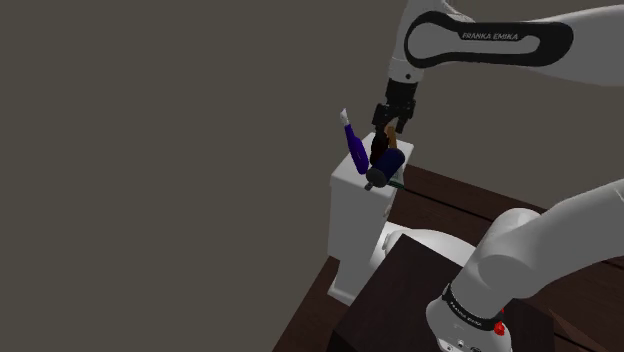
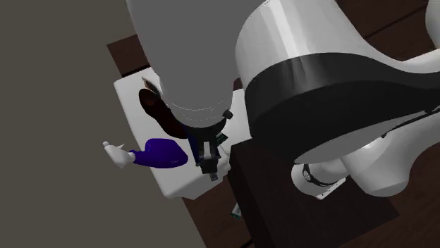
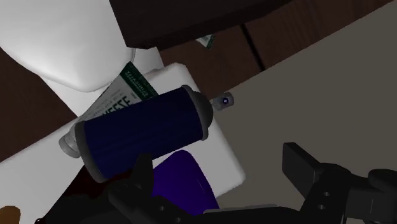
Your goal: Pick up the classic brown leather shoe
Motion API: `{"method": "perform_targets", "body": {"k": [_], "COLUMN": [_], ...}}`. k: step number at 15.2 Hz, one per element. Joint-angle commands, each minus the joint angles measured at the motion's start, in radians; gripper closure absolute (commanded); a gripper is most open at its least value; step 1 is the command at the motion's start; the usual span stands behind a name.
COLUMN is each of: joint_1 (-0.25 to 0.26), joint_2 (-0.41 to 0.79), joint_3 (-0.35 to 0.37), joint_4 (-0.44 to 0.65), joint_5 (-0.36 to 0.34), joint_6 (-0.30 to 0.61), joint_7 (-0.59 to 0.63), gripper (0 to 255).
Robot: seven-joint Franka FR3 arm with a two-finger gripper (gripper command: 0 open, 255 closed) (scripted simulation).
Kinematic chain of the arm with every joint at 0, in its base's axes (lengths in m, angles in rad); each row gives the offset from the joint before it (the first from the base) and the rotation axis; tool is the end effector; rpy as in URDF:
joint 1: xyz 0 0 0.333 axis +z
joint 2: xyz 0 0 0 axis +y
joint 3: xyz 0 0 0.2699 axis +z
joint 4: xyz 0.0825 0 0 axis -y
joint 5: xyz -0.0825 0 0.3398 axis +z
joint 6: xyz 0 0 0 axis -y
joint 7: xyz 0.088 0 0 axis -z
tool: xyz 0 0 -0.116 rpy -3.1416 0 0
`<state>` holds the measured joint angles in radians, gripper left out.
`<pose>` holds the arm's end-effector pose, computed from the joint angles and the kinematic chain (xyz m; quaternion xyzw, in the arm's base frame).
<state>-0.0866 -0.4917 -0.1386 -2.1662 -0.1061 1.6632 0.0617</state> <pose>0.3660 -0.1029 0.5377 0.9914 -0.1294 -0.0089 0.0195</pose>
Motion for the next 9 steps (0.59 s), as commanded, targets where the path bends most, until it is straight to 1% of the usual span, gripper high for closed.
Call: {"method": "perform_targets", "body": {"k": [1,5,9], "joint_1": [-0.016,-0.046,-0.077], "joint_2": [0.064,0.194,0.329], "joint_3": [-0.033,-0.098,-0.16], "joint_4": [0.035,0.124,0.225], "joint_5": [0.006,0.03,0.071], "joint_6": [0.022,0.047,0.058], "joint_7": [-0.008,-0.029,-0.057], "gripper": [0,0,0]}}
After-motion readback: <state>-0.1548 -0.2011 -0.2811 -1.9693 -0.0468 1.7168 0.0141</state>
